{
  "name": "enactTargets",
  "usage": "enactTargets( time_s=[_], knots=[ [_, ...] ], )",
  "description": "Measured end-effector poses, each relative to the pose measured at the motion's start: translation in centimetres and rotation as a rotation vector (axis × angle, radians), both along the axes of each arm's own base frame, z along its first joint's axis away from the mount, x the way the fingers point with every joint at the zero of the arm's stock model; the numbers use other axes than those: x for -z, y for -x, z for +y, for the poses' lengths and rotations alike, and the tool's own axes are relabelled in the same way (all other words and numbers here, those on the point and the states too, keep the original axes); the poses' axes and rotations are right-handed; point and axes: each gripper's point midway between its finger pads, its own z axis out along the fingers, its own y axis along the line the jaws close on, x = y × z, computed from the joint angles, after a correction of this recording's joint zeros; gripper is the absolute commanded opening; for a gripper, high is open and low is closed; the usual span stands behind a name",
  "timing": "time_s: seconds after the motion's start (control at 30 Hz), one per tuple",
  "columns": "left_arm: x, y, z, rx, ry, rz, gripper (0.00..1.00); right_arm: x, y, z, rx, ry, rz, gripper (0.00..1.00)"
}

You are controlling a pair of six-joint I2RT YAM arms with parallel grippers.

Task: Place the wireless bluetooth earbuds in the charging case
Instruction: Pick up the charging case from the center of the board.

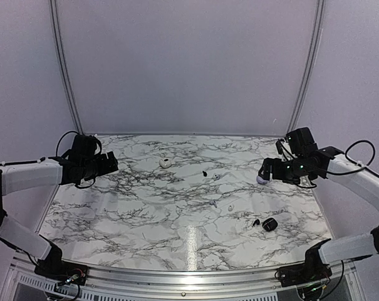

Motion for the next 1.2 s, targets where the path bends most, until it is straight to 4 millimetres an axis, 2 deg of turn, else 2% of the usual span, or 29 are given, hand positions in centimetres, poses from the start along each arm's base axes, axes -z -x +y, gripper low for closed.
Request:
enactTargets(
  time_s=[0.1, 0.17, 0.27, 0.5, 0.8, 1.03, 1.2],
  knots=[
    [0.1, 0.0, -0.1, -0.004, 0.015, 0.002, 0.99, 0.1, 1.8, -1.0, 0.046, 0.012, 0.05, 0.98],
    [-0.1, -0.1, -0.2, -0.008, 0.025, -0.004, 0.99, 0.9, 2.8, -1.7, 0.071, 0.034, 0.1, 0.95],
    [-0.2, -0.2, -0.4, -0.013, 0.042, -0.008, 0.99, 2.6, 4.3, -2.3, 0.104, 0.063, 0.19, 0.9],
    [-0.4, -0.3, -0.7, -0.019, 0.068, -0.014, 0.99, 6.9, 8.9, -2.5, 0.147, 0.09, 0.389, 0.88],
    [-0.5, -0.4, -0.8, -0.035, 0.093, -0.018, 0.99, 9.8, 11.6, -2.2, 0.204, 0.069, 0.512, 0.85],
    [-0.5, -0.3, -0.9, -0.039, 0.102, -0.018, 0.99, 10.6, 11.4, -2.1, 0.244, 0.048, 0.517, 0.82],
    [-0.5, -0.3, -0.7, -0.051, 0.103, -0.02, 0.99, 11.6, 12.0, -2.3, 0.271, 0.039, 0.537, 0.81]
  ],
)
